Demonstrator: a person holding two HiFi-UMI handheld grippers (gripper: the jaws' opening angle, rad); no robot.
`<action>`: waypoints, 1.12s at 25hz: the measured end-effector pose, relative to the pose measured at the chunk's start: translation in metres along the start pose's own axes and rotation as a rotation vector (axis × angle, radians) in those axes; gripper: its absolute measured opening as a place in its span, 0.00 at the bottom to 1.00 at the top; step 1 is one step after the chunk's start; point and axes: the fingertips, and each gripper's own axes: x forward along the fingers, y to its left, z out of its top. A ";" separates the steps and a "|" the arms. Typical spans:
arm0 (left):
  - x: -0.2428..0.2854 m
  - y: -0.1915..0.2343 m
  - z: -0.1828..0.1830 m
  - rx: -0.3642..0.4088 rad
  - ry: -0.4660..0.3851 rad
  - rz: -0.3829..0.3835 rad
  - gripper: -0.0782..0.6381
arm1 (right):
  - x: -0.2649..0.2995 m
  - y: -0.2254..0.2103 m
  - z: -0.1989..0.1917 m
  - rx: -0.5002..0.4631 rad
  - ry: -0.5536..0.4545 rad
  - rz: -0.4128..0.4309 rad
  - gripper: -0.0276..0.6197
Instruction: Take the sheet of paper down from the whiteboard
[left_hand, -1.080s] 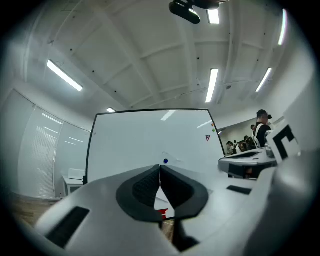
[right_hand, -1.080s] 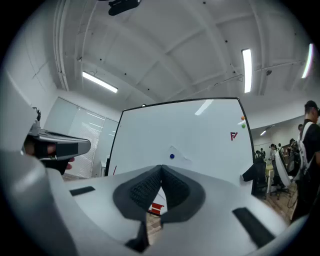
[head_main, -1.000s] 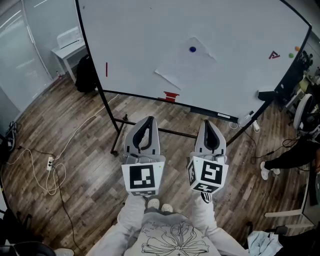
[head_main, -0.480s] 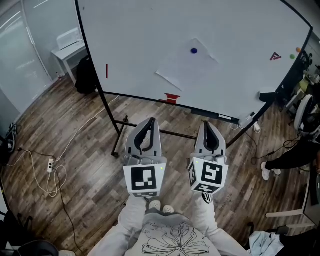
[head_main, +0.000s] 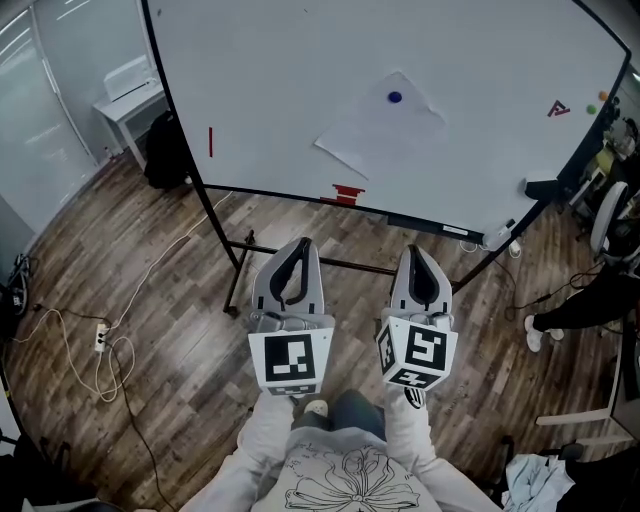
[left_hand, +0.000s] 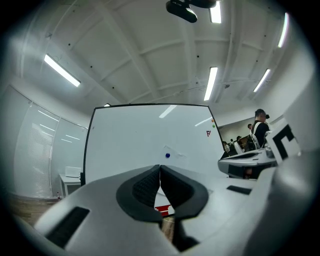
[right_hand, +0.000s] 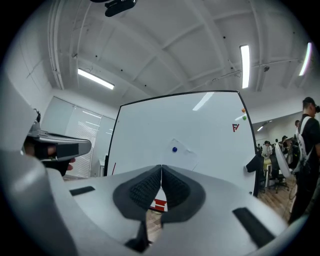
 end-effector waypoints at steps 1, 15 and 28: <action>0.002 0.002 -0.003 -0.003 0.004 -0.002 0.12 | 0.003 0.001 -0.003 0.001 0.006 0.000 0.05; 0.084 0.022 -0.027 -0.013 0.026 0.008 0.12 | 0.089 -0.018 -0.014 -0.003 0.014 -0.010 0.05; 0.227 0.016 -0.035 -0.001 0.019 0.056 0.12 | 0.227 -0.072 -0.010 -0.031 -0.026 0.041 0.05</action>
